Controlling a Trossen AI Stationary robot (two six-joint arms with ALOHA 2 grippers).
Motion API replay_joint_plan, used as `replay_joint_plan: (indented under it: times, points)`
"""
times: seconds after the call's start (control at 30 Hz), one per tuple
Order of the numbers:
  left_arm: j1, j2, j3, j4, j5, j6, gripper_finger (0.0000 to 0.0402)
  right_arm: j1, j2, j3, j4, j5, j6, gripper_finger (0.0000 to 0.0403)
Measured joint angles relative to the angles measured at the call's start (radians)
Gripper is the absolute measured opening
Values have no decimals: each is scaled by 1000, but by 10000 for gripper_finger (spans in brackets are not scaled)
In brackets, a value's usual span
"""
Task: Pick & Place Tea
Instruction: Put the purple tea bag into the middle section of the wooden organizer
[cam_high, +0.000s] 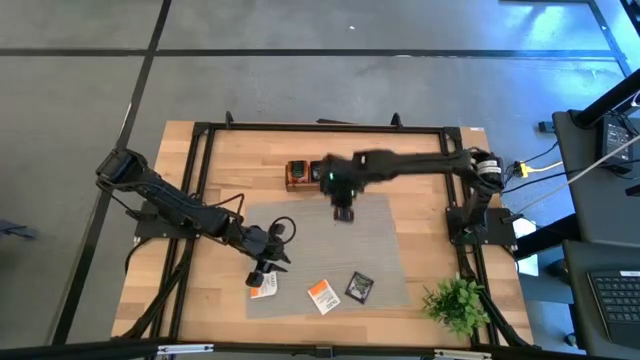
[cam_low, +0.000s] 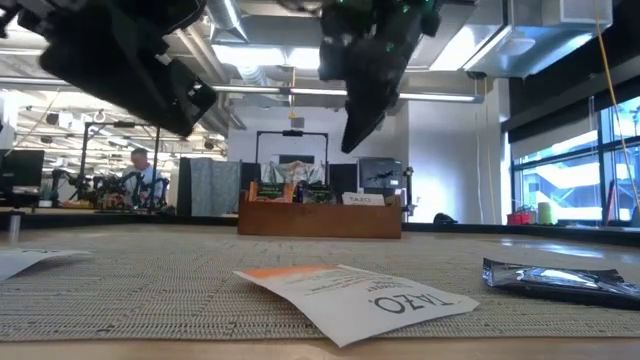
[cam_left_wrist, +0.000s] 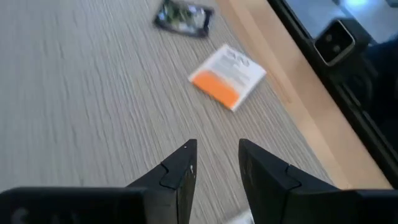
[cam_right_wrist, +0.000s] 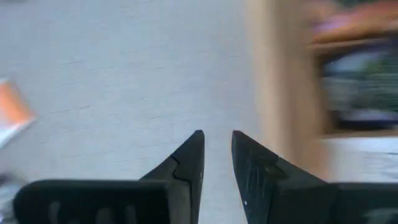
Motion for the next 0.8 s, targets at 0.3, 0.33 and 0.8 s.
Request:
replay_joint_plan:
  times: [0.3,0.33,0.8]
  points:
    - [33,84,-1,251,-29,66,116,226,-145,-311,245,-11,291,85]
    - [40,98,0,287,-22,77,116,251,-170,-351,283,-13,335,85]
    - [70,550,481,106,210,263,116,501,-270,-583,499,20,811,85]
